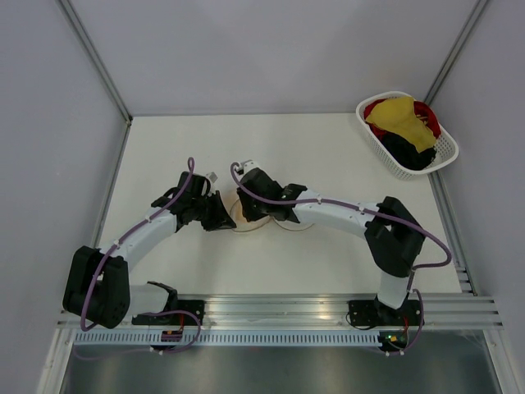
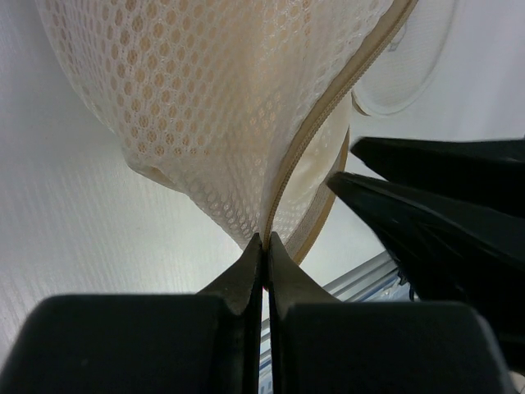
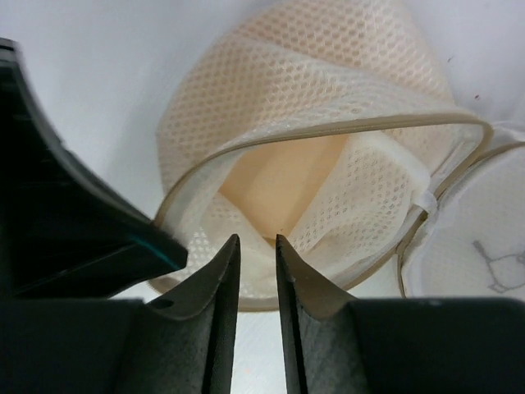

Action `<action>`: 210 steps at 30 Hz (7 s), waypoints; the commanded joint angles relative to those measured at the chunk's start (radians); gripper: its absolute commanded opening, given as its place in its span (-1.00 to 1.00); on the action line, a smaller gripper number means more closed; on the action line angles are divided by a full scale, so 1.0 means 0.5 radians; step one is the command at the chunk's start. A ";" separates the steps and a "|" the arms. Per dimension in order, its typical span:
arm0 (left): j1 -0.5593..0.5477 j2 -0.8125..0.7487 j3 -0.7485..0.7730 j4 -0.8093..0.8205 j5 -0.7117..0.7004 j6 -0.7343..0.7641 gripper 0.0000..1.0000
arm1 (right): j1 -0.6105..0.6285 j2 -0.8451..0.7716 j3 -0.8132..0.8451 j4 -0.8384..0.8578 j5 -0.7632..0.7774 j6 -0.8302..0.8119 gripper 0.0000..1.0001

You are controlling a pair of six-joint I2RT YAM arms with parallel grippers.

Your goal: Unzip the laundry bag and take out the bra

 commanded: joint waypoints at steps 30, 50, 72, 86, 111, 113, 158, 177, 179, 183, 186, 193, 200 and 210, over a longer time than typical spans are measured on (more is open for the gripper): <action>-0.011 -0.080 -0.002 0.044 0.092 -0.087 -0.96 | 0.149 0.940 0.604 -0.211 0.193 -0.089 0.16; -0.011 -0.108 -0.012 0.025 0.074 -0.081 -0.96 | 0.152 0.198 0.254 -0.220 0.371 -0.129 -0.99; -0.011 -0.074 0.016 0.031 0.068 -0.078 -0.96 | 0.179 -0.280 0.107 -0.941 -0.920 -0.644 -0.99; -0.011 -0.065 0.025 0.044 0.074 -0.087 -0.96 | 0.235 -0.660 0.057 -0.690 -1.207 -0.703 -0.99; -0.011 -0.132 0.019 0.047 0.138 -0.093 -0.96 | -1.063 -0.511 0.729 -0.468 0.807 0.058 -0.99; -0.011 -0.132 0.028 0.044 0.156 -0.096 -0.96 | -1.237 -0.416 0.876 -0.496 0.813 0.070 -0.99; -0.011 -0.181 0.080 0.215 0.297 -0.191 -0.96 | -1.828 -0.277 1.056 -0.432 -0.125 -0.273 0.68; -0.008 -0.666 -0.186 0.341 -0.101 -0.384 -0.96 | -0.770 -1.633 -0.844 -0.594 -0.169 0.395 0.96; -0.008 -0.767 -0.297 0.347 -0.275 -0.442 -0.96 | -0.653 -1.646 -0.945 -0.585 -0.141 0.487 0.96; -0.008 -0.988 -0.505 0.372 -0.503 -0.690 -0.96 | -0.316 -1.594 -1.151 -0.527 -0.071 0.720 0.93; -0.008 -1.313 -0.714 0.350 -0.736 -0.923 -0.96 | -0.141 -1.538 -1.212 -0.478 -0.058 0.843 0.88; -0.008 -2.016 -1.024 0.170 -1.092 -1.215 -0.96 | 0.139 -1.419 -1.283 -0.487 0.046 1.027 0.69; -0.011 -2.142 -1.110 0.108 -1.129 -1.430 -0.96 | 0.323 -1.220 -1.253 -0.548 0.224 1.190 0.51; -0.008 -2.200 -1.193 0.099 -1.065 -1.547 -0.96 | 0.391 -0.907 -1.084 -0.462 0.488 1.267 0.16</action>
